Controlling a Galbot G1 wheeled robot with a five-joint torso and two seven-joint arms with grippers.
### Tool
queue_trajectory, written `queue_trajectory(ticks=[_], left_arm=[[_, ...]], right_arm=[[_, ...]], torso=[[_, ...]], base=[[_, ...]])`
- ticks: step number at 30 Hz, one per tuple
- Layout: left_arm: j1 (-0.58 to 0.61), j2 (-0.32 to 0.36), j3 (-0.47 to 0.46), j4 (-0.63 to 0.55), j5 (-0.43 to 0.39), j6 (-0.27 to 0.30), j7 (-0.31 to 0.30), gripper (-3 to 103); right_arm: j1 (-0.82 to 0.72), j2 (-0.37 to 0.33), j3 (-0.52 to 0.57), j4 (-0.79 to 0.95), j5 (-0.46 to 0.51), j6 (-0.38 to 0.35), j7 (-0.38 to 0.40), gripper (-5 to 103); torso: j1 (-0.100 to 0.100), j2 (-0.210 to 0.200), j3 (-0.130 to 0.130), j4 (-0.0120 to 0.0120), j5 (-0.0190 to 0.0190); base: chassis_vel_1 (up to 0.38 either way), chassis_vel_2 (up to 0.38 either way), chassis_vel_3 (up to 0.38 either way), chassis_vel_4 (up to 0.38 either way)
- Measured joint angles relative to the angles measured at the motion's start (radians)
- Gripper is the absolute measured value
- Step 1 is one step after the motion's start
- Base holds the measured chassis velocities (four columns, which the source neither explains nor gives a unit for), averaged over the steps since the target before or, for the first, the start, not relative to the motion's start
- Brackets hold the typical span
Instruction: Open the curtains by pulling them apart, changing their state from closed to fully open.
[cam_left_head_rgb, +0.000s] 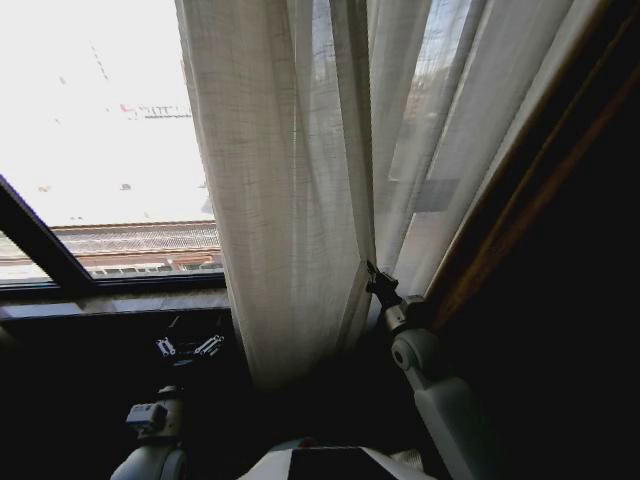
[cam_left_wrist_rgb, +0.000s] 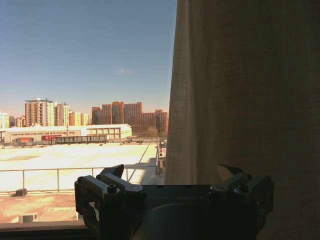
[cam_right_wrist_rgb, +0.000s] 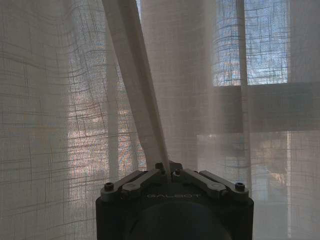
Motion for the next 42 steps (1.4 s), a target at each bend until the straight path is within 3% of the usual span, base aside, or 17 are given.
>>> queue_trajectory(ticks=[6,16,31,33,36,42], left_arm=[[0.0,0.0,0.0,0.001,0.001,0.0,0.0,100],[0.006,-0.004,-0.002,-0.001,0.001,-0.002,0.001,100],[0.019,0.001,-0.013,-0.033,0.009,0.006,0.002,100],[0.022,0.004,-0.016,-0.037,0.007,0.006,0.002,100],[0.019,0.004,-0.018,-0.041,0.007,0.008,0.002,100],[0.016,0.006,-0.018,-0.042,0.006,0.012,0.002,100]], right_arm=[[-0.004,0.002,-0.002,0.002,0.001,0.0,0.002,0],[-0.016,-0.011,-0.014,0.074,0.018,-0.006,0.008,0],[-0.065,-0.016,-0.07,0.174,-0.001,-0.023,0.0,-3],[-0.072,-0.014,-0.069,0.175,-0.014,-0.03,-0.006,2],[-0.084,-0.007,-0.067,0.169,-0.02,-0.013,-0.009,18],[-0.096,0.006,-0.063,0.163,-0.076,-0.014,-0.018,34]], torso=[[0.0,0.0,0.0,0.0002,-0.002],[0.0,0.0,0.0,-0.0001,-0.0002],[0.0,0.0,0.0,0.0,-0.0006],[0.0,0.0,0.0,0.0,-0.0007],[0.0,0.0,0.0,0.0,-0.001],[0.0,0.0,0.0,0.0,-0.0007]], base=[[0.002,-0.01,0.01,-0.003],[0.004,0.014,-0.008,-0.012],[0.0,0.0,0.0,0.0],[0.0,0.0,0.0,0.0],[0.0,0.0,0.0,0.0],[0.0,0.0,0.0,0.0]])
